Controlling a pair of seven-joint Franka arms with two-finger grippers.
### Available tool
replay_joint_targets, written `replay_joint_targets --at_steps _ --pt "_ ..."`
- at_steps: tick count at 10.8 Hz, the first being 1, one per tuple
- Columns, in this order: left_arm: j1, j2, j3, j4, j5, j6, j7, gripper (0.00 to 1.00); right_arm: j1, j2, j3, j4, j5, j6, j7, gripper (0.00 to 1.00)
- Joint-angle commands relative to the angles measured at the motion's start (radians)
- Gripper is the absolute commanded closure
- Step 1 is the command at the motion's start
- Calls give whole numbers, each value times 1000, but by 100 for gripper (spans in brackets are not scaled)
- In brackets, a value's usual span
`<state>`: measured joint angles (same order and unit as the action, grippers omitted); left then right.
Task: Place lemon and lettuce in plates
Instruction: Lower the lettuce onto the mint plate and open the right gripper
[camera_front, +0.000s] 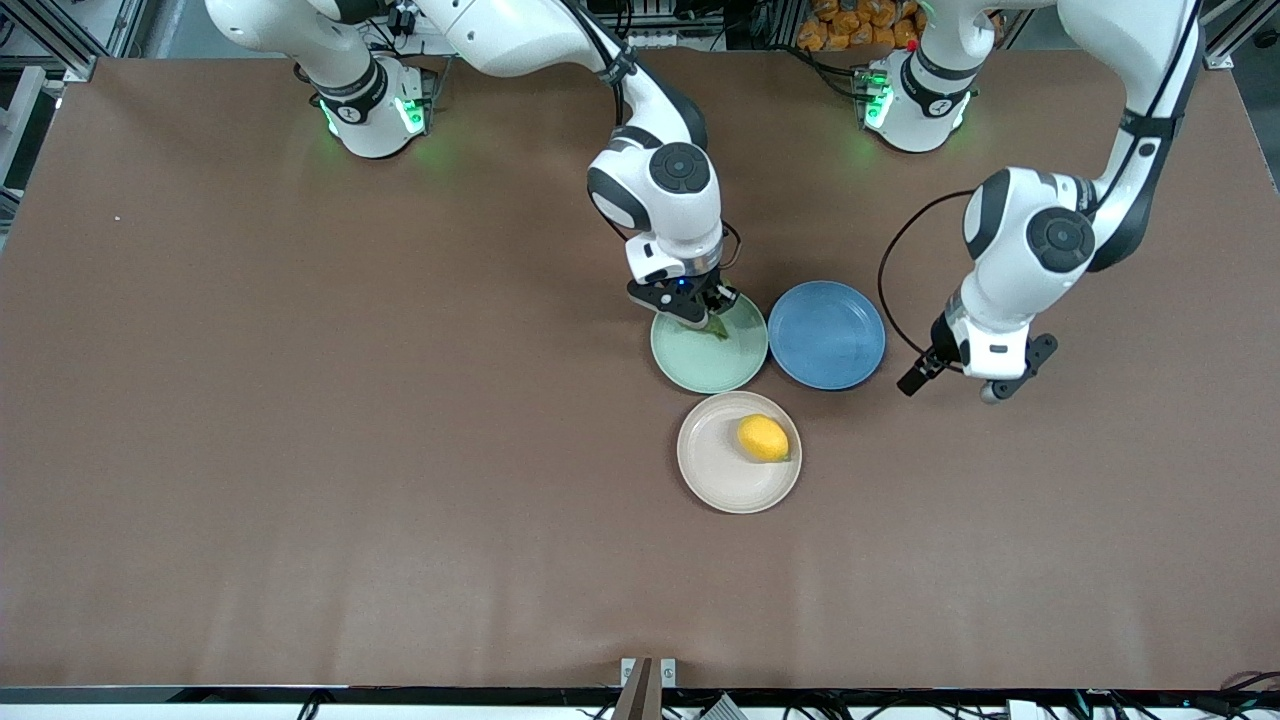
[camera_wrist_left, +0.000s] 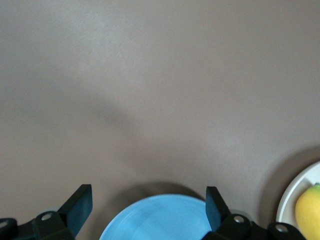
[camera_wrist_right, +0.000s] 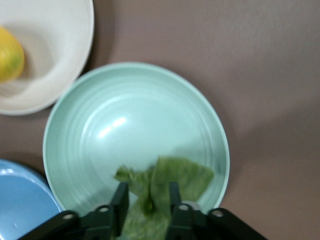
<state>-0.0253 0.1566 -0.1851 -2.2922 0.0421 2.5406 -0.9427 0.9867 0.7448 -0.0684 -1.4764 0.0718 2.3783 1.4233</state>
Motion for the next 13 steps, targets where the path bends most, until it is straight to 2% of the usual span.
replay_joint_targets --at_steps 1,3,5,7,8,10,13 --pt "15 -78 -14 -88 -24 17 10 0 -22 -31 -30 47 -15 -65 11 0" --pt "42 -118 -16 -121 -24 17 13 0 -81 -83 -33 115 -18 -247 -55 0" --pt "44 -118 -14 -106 -24 15 15 0 -158 -189 -31 119 -6 -356 -168 0" --pt "44 -118 -14 -37 -21 -8 68 0 -226 -275 -31 119 -7 -442 -278 0" --pt "44 -121 -13 11 -21 -69 123 0 -264 -309 -31 119 -6 -458 -323 0" --pt "44 -115 -11 167 -21 -277 232 0 -328 -366 -33 119 -9 -487 -380 0" --pt "44 -127 -14 318 -19 -446 404 0 -422 -430 -36 123 -20 -608 -533 0"
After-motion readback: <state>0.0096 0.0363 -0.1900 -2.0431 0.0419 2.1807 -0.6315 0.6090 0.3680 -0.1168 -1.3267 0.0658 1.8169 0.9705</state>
